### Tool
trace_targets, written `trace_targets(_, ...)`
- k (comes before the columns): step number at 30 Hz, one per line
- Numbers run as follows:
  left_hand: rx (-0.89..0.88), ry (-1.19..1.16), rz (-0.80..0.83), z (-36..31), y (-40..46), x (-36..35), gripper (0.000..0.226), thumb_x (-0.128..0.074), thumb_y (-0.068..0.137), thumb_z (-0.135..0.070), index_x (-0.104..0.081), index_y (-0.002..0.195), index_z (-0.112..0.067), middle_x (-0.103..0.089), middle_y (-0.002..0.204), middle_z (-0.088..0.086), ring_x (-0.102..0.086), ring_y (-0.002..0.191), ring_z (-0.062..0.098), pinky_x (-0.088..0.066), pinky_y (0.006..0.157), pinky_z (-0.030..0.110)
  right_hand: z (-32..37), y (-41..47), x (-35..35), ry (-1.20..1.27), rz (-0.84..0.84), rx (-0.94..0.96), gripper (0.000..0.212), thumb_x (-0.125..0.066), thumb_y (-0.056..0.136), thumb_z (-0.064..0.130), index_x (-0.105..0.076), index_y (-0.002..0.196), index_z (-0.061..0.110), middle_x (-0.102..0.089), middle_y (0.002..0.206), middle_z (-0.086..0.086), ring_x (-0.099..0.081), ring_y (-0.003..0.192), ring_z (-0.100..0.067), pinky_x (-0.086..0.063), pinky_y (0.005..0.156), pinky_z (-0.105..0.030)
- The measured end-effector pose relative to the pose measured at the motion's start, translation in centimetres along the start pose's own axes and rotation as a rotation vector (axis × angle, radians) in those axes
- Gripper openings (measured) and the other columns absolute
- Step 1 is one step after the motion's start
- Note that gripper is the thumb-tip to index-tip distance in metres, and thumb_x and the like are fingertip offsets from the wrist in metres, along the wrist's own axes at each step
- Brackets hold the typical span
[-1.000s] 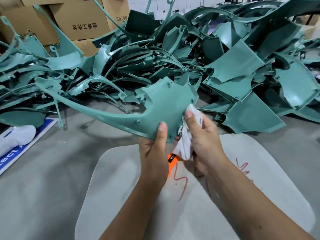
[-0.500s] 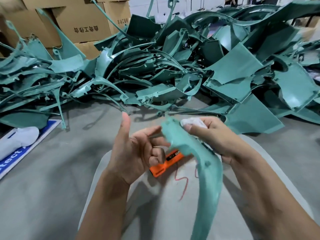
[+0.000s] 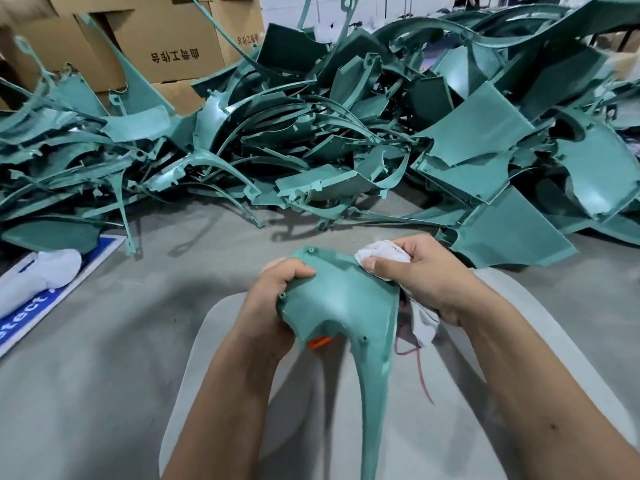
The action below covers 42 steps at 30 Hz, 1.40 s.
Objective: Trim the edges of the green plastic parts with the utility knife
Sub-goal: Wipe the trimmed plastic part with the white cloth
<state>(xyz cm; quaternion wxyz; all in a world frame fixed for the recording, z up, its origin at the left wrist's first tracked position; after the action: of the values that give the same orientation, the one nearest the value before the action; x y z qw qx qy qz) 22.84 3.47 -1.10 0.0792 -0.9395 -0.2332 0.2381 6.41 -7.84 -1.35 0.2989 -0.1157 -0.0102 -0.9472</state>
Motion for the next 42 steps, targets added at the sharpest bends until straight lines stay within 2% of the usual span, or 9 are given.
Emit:
trace_targets(6, -0.108, -0.085, -0.186, -1.1, 0.4, 1.0, 0.031, -0.05, 0.091, -0.002, -0.059, 0.119, 0.007, -0.065, 0.104, 0.023, -0.062, 0.091, 0.033, -0.051, 0.078, 0.043, 0.1, -0.2, 0.7, 0.052, -0.142, -0.034, 0.041, -0.071, 0.098, 0.031, -0.067, 0.087, -0.008, -0.071, 0.07, -0.021, -0.062, 0.056, -0.024, -0.048, 0.055, -0.028)
trace_targets(9, -0.096, -0.073, -0.244, -1.3, 1.0, 1.7, 0.023, -0.051, 0.092, -0.002, -0.06, 0.112, 0.002, -0.068, 0.103, 0.025, -0.064, 0.088, 0.033, -0.053, 0.072, 0.041, 0.3, -1.3, -1.8, 0.034, 0.014, -0.073, 0.036, -0.073, 0.097, 0.028, -0.069, 0.086, -0.006, -0.077, 0.08, -0.021, -0.067, 0.064, -0.025, -0.051, 0.06, -0.033)
trace_targets(13, -0.017, -0.05, -0.214, -0.3, 1.0, 1.4, 0.048, -0.051, 0.09, -0.004, -0.053, 0.136, 0.008, -0.067, 0.119, 0.031, -0.064, 0.094, 0.035, -0.055, 0.072, 0.038, -0.6, -0.8, -0.1, 0.134, -0.269, -0.174, 0.042, -0.063, 0.102, 0.045, -0.072, 0.104, 0.004, -0.078, 0.095, -0.019, -0.074, 0.084, -0.031, -0.057, 0.081, -0.041)
trace_targets(16, -0.027, 0.006, -0.203, 0.0, 1.0, 1.3, 0.037, -0.051, 0.09, -0.003, -0.06, 0.124, 0.006, -0.069, 0.103, 0.025, -0.066, 0.08, 0.031, -0.056, 0.059, 0.031, -1.3, -0.3, 0.7, 0.352, -0.347, -0.292, 0.056, -0.062, 0.098, 0.06, -0.064, 0.122, 0.009, -0.074, 0.115, -0.016, -0.072, 0.107, -0.036, -0.057, 0.098, -0.054)
trace_targets(21, -0.128, 0.057, -0.148, -0.4, 1.3, 0.6, 0.021, -0.047, 0.091, 0.003, -0.064, 0.088, -0.009, -0.071, 0.076, 0.011, -0.068, 0.059, 0.02, -0.053, 0.049, 0.027, -0.2, 0.3, -0.4, 0.168, -0.272, -0.235, 0.037, -0.073, 0.097, 0.039, -0.068, 0.107, 0.004, -0.077, 0.102, -0.02, -0.075, 0.094, -0.036, -0.062, 0.087, -0.054)
trace_targets(26, -0.277, -0.085, -0.216, -1.1, 0.8, 0.9, 0.019, -0.049, 0.089, 0.003, -0.063, 0.096, -0.006, -0.071, 0.08, 0.011, -0.069, 0.066, 0.022, -0.056, 0.053, 0.029, 2.8, 0.3, 0.1, -0.043, -0.254, -0.17, 0.033, -0.077, 0.092, 0.034, -0.071, 0.09, 0.001, -0.075, 0.077, -0.02, -0.062, 0.064, -0.025, -0.047, 0.066, -0.036)
trace_targets(32, -0.346, -0.295, -0.426, -1.6, 0.4, 3.6, 0.009, -0.052, 0.093, 0.0, -0.058, 0.096, -0.006, -0.071, 0.067, 0.0, -0.069, 0.059, 0.013, -0.052, 0.047, 0.024, 7.4, -1.5, -1.3, -0.405, -0.171, 0.098, 0.039, -0.071, 0.096, 0.04, -0.066, 0.076, 0.007, -0.06, 0.052, 0.002, -0.045, 0.043, -0.008, -0.035, 0.05, -0.028)
trace_targets(39, -0.302, -0.585, -0.541, -1.3, 1.2, 6.3, 0.037, -0.05, 0.093, -0.001, -0.056, 0.129, 0.003, -0.069, 0.106, 0.017, -0.074, 0.088, 0.029, -0.058, 0.078, 0.038, 5.6, -4.1, -1.7, -0.226, -0.109, 0.298, 0.029, -0.067, 0.102, 0.025, -0.069, 0.082, 0.004, -0.051, 0.061, 0.004, -0.04, 0.052, -0.009, -0.032, 0.049, -0.024)
trace_targets(42, -0.308, -0.695, -0.582, -1.8, 1.2, 7.5, 0.04, -0.047, 0.094, -0.002, -0.057, 0.131, 0.005, -0.069, 0.107, 0.015, -0.073, 0.095, 0.03, -0.058, 0.069, 0.032, 4.2, -4.9, -1.2, -0.029, -0.037, 0.259, 0.021, -0.066, 0.103, 0.019, -0.076, 0.086, 0.01, -0.063, 0.064, 0.004, -0.053, 0.052, -0.007, -0.042, 0.051, -0.018)
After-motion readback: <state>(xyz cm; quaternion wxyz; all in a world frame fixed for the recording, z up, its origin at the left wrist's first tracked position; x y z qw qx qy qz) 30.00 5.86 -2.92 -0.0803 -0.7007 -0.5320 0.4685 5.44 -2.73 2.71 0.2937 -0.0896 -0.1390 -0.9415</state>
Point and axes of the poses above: each hand's wrist, its own y-axis towards the middle knuckle, its own x-axis out of the back of the hand, z = x × y, the point moved 7 cm from there along y, towards the middle knuckle
